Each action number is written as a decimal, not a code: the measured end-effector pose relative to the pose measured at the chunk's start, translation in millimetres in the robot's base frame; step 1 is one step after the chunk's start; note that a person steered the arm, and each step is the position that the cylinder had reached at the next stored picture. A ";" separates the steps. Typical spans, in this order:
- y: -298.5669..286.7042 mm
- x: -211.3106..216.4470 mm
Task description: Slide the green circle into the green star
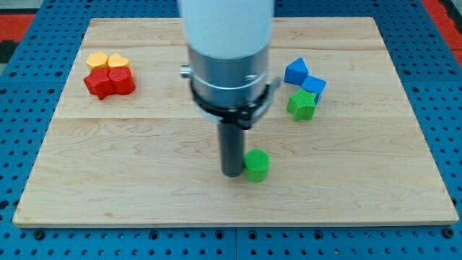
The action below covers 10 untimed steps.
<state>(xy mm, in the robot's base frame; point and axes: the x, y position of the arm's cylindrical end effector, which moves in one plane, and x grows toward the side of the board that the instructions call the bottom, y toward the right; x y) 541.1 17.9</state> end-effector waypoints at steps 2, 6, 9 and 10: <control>73.3 12.0; 139.0 -43.1; 153.5 -49.4; 127.6 -50.1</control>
